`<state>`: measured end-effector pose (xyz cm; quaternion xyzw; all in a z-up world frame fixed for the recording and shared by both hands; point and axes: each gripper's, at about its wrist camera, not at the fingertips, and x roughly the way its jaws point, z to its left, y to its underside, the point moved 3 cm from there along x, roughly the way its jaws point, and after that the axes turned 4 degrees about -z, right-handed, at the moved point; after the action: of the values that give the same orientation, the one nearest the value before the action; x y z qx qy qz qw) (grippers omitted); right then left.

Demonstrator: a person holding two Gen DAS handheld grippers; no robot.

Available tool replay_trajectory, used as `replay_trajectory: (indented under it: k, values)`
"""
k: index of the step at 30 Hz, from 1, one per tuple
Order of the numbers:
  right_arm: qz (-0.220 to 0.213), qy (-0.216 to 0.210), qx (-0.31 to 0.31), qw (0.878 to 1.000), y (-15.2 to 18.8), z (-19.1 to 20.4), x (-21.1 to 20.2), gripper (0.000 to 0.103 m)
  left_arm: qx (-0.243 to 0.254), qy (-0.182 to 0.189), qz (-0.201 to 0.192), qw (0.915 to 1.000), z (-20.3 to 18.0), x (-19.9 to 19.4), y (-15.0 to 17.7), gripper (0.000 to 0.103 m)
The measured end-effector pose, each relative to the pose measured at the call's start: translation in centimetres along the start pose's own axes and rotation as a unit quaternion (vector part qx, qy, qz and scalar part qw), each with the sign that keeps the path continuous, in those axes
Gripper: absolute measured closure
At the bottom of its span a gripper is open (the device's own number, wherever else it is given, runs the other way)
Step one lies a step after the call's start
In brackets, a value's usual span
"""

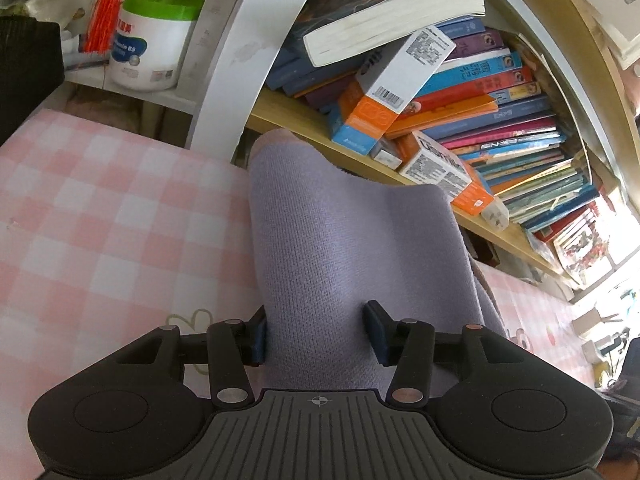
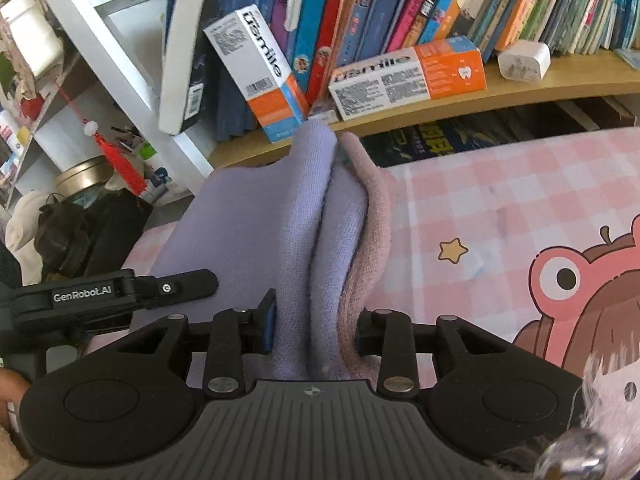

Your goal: Fold clothes

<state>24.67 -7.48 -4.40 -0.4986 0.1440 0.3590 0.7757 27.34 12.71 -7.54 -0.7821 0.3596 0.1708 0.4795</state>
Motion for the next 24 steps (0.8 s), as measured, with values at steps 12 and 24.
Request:
replay_trajectory:
  k: [12, 24]
  values:
    - [-0.014, 0.042, -0.013, 0.999, -0.3, 0.2, -1.5, 0.030, 0.053, -0.049, -0.033, 0.9968, -2.2, -2.3, 0.1, 0.046]
    - [-0.065, 0.070, -0.076, 0.993, 1.0, 3.0, -7.9, 0.018, 0.126, -0.070, -0.114, 0.9829, -6.2, -9.6, 2.2, 0.020]
